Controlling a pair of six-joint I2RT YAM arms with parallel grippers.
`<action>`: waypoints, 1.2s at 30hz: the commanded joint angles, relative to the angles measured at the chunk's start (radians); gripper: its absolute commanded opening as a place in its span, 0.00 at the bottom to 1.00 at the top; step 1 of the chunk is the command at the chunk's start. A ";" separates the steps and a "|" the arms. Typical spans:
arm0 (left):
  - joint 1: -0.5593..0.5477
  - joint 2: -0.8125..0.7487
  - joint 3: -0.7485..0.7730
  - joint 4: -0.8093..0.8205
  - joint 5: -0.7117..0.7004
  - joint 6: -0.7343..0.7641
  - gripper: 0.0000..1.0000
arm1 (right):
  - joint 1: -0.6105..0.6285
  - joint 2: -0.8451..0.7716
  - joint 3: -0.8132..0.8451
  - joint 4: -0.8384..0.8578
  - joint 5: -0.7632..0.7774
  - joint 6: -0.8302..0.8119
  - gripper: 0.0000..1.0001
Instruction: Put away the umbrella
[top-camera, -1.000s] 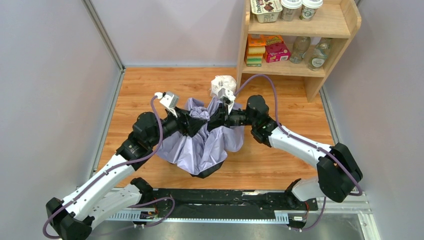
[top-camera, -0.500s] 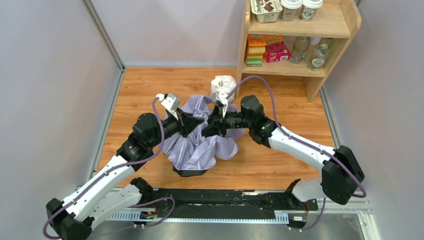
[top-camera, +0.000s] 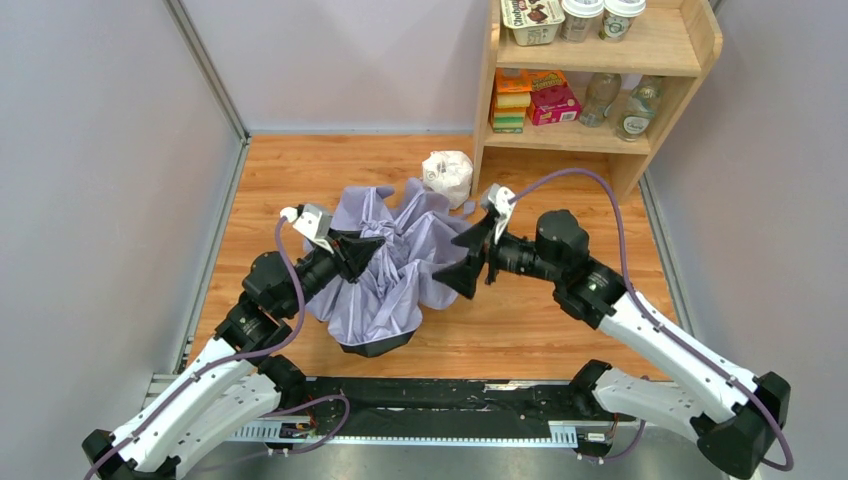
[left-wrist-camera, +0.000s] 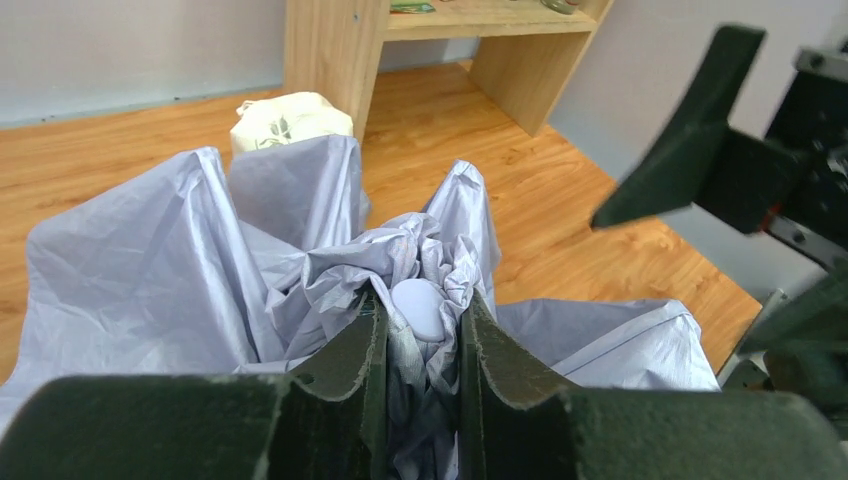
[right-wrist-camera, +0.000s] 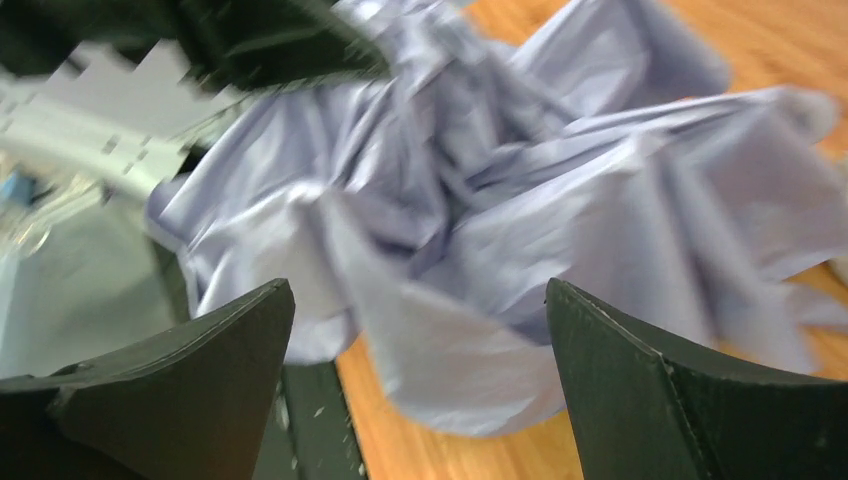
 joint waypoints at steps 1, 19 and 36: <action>0.000 -0.012 0.020 0.100 0.017 -0.024 0.00 | 0.027 -0.104 -0.136 0.121 -0.194 -0.004 1.00; 0.000 0.006 0.000 0.347 0.500 -0.113 0.00 | 0.034 0.230 0.012 0.412 -0.371 0.038 1.00; -0.002 0.109 -0.011 0.658 0.708 -0.300 0.00 | 0.058 0.426 0.069 0.651 -0.554 0.173 1.00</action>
